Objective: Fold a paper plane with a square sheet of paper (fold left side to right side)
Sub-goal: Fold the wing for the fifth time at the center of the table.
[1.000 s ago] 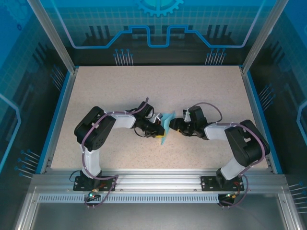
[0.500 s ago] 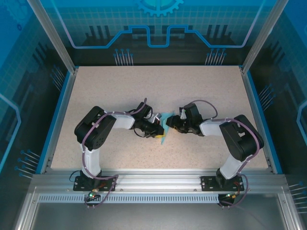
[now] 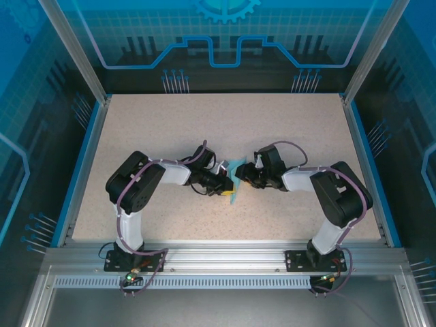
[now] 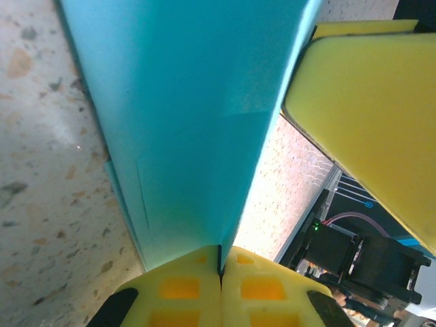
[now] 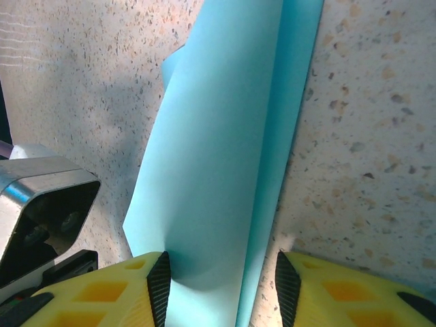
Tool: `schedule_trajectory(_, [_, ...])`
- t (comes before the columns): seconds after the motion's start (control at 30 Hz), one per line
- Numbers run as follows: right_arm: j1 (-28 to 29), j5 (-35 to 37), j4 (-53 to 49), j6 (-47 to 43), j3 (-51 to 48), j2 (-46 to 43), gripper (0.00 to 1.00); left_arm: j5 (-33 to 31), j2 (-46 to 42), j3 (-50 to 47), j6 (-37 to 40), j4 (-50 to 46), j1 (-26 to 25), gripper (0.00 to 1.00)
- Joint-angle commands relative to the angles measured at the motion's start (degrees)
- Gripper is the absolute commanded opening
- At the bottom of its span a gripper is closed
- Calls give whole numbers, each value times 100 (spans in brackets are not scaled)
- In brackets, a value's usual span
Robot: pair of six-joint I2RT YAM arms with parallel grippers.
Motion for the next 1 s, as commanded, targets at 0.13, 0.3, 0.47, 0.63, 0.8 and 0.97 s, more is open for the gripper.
schedule_trajectory(0.13, [151,172,-150,45,214,459,46,197,26,-54,-129,111,38,8])
schedule_trajectory(0.3, [161,193,-353,49,253,551,45,197,9,-54,-138,115,37,11])
schedule_trajectory(0.47, [162,203,-539,48,332,653,44,191,-17,-54,-128,89,38,15])
schedule_trajectory(0.63, [160,189,-594,61,359,716,44,122,-113,-73,-85,12,37,19])
schedule_trajectory(0.8, [162,188,-692,44,403,792,43,114,-252,-89,-49,-68,47,26])
schedule_trajectory(0.97, [164,190,-684,44,395,776,43,71,-604,-191,38,-300,137,34])
